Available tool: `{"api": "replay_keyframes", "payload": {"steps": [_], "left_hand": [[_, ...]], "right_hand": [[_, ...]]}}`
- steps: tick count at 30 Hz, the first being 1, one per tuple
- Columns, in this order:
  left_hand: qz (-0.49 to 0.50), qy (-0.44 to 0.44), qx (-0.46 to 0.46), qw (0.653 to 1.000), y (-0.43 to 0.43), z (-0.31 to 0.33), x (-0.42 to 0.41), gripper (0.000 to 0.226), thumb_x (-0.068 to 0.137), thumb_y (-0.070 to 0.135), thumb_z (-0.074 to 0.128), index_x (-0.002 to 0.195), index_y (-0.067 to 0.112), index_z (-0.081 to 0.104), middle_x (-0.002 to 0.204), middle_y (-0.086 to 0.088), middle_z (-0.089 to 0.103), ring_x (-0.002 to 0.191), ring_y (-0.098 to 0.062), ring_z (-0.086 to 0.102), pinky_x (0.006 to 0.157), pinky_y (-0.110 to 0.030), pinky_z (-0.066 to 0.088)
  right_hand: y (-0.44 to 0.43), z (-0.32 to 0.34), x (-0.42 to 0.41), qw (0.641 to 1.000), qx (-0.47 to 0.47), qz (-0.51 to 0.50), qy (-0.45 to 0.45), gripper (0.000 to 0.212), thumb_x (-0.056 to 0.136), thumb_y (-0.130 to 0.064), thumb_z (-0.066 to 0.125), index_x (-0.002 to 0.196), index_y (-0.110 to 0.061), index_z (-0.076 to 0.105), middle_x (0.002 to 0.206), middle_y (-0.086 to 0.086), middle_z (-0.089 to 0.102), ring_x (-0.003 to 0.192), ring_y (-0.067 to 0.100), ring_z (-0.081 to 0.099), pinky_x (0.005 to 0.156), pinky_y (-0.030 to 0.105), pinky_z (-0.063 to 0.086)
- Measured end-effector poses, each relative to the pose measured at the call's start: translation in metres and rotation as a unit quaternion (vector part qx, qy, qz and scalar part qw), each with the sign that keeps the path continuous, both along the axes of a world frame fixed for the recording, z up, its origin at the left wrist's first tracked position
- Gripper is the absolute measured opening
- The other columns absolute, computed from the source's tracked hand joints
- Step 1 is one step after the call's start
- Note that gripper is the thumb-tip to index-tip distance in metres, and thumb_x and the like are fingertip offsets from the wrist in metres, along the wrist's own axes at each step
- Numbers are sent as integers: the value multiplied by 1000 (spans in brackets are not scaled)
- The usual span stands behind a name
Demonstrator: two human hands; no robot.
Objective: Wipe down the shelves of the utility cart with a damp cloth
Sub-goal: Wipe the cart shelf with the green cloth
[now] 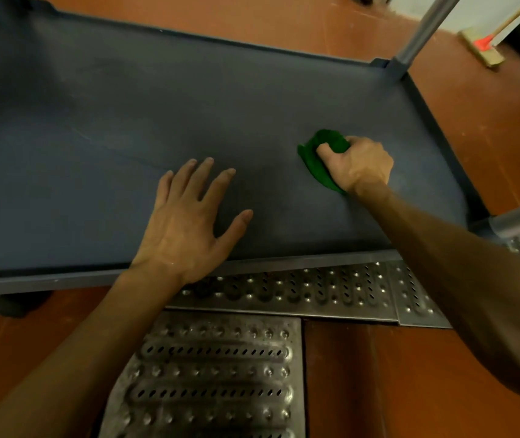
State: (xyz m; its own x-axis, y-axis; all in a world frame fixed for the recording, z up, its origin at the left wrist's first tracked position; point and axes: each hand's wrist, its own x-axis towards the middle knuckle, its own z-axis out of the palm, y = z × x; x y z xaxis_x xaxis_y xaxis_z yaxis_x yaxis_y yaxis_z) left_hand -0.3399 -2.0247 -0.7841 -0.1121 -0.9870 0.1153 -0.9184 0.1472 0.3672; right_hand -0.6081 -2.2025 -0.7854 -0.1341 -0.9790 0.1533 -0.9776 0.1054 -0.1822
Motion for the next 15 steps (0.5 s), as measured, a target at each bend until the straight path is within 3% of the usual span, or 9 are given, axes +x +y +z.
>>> {"api": "replay_keyframes", "payload": {"steps": [7,15], "left_hand": [[3,-4,-23,1000,-2,0,-2,75,96,66,27,156,22,27,163,-12,25,153,-31,14,123,-54,16],[6,42,-78,996,1,1,-1,78,96,66,34,157,19,23,164,-13,22,153,-33,14,121,-54,22]], "right_hand": [[10,0,37,998,-18,59,17,55,72,-75,36,67,-24,56,81,5,68,83,32,65,62,30,36],[26,1,93,991,-19,134,5,56,75,-71,39,52,-19,44,58,-4,47,63,24,59,54,28,37]]}}
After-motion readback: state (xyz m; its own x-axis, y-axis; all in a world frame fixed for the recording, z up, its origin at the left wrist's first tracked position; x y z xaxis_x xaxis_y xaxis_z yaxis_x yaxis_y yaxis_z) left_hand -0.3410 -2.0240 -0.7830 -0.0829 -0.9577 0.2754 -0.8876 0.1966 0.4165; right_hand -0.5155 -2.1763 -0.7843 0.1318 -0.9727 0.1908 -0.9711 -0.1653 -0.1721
